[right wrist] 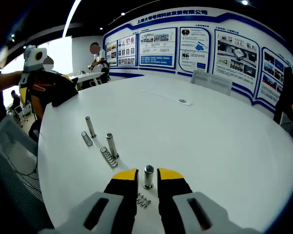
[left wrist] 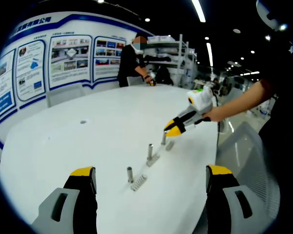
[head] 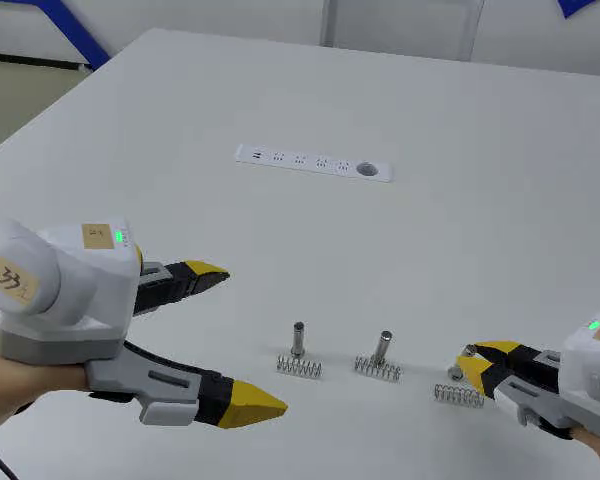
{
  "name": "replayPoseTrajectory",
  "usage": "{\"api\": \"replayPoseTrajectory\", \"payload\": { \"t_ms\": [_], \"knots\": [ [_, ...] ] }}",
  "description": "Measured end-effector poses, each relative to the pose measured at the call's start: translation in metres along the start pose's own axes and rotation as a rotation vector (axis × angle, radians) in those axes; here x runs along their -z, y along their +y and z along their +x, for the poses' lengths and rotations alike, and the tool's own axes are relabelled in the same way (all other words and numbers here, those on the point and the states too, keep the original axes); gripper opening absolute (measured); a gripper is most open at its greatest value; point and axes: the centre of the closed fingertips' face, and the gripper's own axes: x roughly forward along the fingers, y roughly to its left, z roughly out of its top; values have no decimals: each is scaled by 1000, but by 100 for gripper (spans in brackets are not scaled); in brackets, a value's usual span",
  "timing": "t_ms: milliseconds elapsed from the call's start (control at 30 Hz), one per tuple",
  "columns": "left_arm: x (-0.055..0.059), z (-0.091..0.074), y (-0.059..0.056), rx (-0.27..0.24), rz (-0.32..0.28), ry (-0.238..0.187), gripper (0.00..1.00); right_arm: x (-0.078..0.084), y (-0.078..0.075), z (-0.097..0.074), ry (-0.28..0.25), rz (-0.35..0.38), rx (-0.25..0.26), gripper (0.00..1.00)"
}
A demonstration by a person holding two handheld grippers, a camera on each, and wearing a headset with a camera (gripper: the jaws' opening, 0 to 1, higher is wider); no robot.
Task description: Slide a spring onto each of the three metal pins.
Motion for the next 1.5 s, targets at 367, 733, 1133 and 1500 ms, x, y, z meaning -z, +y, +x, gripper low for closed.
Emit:
{"api": "replayPoseTrajectory", "payload": {
  "t_ms": [367, 733, 1133, 1500],
  "knots": [
    [0, -2, 1, -6, 4, -1, 95, 14, 0, -18, 85, -61, -111, 22],
    [5, 0, 0, -6, -3, 17, 95, 46, 12, -7, 209, -246, -214, 22],
    [9, -2, 6, -17, -14, 34, 94, 53, 16, 7, 267, -275, -338, 22],
    [9, 0, 7, -16, -6, 52, 94, 58, 18, 8, 321, -312, -444, 18]
  ]
}}
